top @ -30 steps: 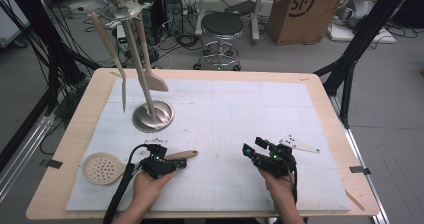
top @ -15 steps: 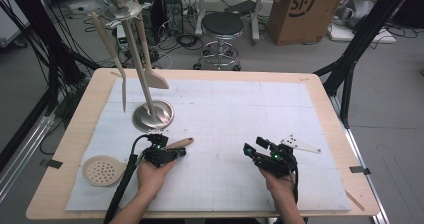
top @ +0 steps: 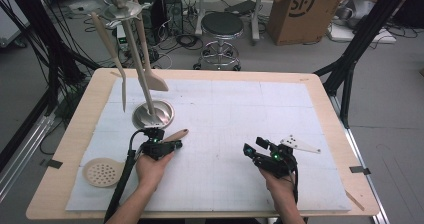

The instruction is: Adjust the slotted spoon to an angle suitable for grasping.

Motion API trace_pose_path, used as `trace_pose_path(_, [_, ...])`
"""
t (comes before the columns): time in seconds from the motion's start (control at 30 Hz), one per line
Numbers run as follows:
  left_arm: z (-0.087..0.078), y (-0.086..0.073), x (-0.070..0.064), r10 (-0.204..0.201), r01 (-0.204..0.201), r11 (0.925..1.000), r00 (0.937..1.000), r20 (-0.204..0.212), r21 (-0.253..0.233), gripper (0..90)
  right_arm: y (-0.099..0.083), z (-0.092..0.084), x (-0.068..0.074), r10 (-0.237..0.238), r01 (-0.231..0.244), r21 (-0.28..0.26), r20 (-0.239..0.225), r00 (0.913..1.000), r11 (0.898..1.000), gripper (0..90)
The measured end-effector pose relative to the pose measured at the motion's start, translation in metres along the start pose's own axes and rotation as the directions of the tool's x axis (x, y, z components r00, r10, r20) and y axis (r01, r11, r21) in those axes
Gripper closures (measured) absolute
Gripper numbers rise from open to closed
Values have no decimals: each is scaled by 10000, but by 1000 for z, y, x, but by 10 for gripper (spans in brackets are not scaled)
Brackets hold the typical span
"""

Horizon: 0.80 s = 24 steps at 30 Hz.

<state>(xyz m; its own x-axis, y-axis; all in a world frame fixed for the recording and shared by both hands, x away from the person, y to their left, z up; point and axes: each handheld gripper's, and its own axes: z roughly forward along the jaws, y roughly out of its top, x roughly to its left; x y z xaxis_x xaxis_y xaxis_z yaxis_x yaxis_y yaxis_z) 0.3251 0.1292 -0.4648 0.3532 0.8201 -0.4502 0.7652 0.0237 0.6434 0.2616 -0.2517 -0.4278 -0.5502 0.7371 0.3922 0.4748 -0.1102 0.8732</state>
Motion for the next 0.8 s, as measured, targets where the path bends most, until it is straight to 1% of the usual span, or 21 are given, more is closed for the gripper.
trace_pose_path(0.03, [0,1,2,-24,24,10000,10000,-42,-47,899,0,0,0,-8,8,-9,1,10000,10000,313])
trace_pose_path(0.1, [0,3,6,-256,255,9995,9996,-77,-163,898,0,0,0,14,-14,26,-7,10000,10000,313])
trace_pose_path(0.17, [1,4,9,-413,412,9990,9991,-14,-169,899,0,0,1,2,-2,16,3,10000,10000,313])
trace_pose_path(0.2, [1,5,9,-440,439,9989,9990,-42,-148,899,0,0,0,-7,7,24,6,10000,10000,313])
trace_pose_path(0.23, [1,7,9,-383,383,9992,9992,-74,-71,899,0,0,1,37,-37,30,0,10000,10000,313])
trace_pose_path(0.3, [1,9,10,-333,330,9994,9991,-273,-97,899,-1,0,0,42,-42,57,16,10000,10000,313])
trace_pose_path(0.33, [1,11,12,-396,392,9991,9987,-322,-139,899,-1,0,0,11,-12,50,33,10000,10000,313])
trace_pose_path(0.4, [2,13,16,-656,649,9977,9973,-337,-219,899,-1,0,1,-4,4,42,23,10000,10000,313])
trace_pose_path(0.47, [2,15,18,-761,752,9968,9965,-346,-253,899,0,0,1,1,-1,43,43,10000,10000,313])
trace_pose_path(0.6, [2,15,19,-717,710,9973,9968,-352,-210,899,-1,0,-1,0,0,32,52,10000,10000,313])
trace_pose_path(0.67, [2,15,18,-741,731,9970,9963,-436,-247,898,-1,0,-1,-6,6,31,41,10000,10000,313])
trace_pose_path(0.7, [0,15,17,-602,589,9978,9972,-451,-297,898,0,-1,0,13,-13,28,25,10000,10000,313])
trace_pose_path(0.73, [-2,15,17,-385,370,9985,9986,-376,-405,897,0,-1,0,9,-9,10,40,10000,10000,313])
trace_pose_path(0.77, [-4,15,18,-321,310,9985,9992,-227,-461,897,0,-1,0,-9,9,12,35,10000,10000,313])
trace_pose_path(0.8, [-7,15,18,-348,343,9983,9993,-107,-480,897,0,-1,-1,17,-17,23,28,10000,10000,314])
